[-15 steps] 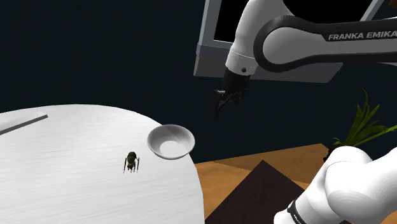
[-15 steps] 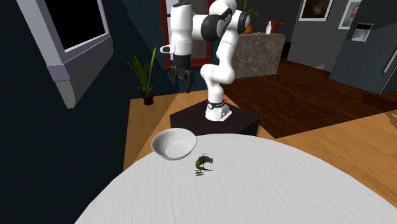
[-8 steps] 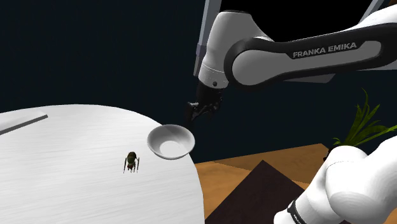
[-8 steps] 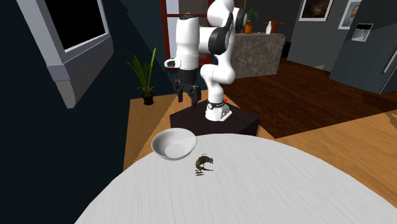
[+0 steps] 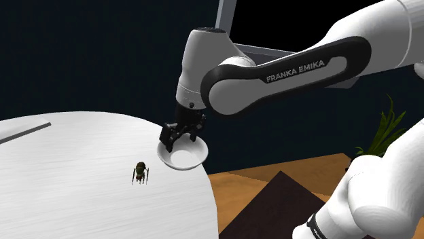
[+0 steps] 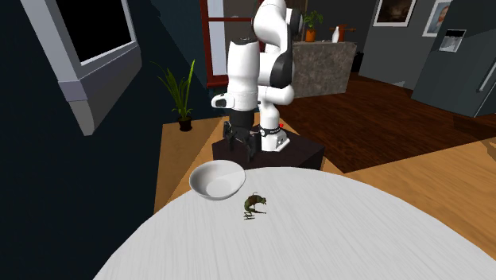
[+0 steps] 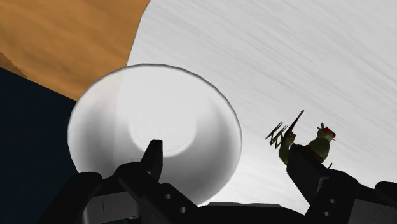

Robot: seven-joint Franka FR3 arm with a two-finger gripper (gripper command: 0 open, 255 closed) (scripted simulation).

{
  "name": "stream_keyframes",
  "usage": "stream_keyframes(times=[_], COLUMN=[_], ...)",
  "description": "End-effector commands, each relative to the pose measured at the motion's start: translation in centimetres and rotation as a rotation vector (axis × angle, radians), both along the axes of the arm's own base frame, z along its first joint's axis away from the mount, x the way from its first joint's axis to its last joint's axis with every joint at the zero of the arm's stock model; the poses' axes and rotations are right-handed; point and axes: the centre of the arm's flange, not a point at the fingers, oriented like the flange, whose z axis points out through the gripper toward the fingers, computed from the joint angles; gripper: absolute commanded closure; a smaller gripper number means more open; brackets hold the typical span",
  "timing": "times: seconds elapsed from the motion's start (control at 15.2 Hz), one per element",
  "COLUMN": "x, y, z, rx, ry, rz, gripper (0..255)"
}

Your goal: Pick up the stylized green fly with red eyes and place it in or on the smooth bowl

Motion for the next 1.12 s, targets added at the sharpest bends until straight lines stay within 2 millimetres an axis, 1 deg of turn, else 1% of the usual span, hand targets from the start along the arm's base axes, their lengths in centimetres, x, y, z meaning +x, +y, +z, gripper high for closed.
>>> stream_keyframes(times=[0.0, 0.46, 0.53, 1.06], x=[0.8, 3.8, 3.9, 4.5], y=[2.2, 9.8, 10.3, 10.6], z=[-1.0, -4.5, -4.7, -8.7], rx=[0.007, 0.025, 0.026, 0.026], ry=[-0.007, -0.029, -0.031, -0.031], rz=[0.009, 0.042, 0.044, 0.044], gripper=[0, 0, 0, 0])
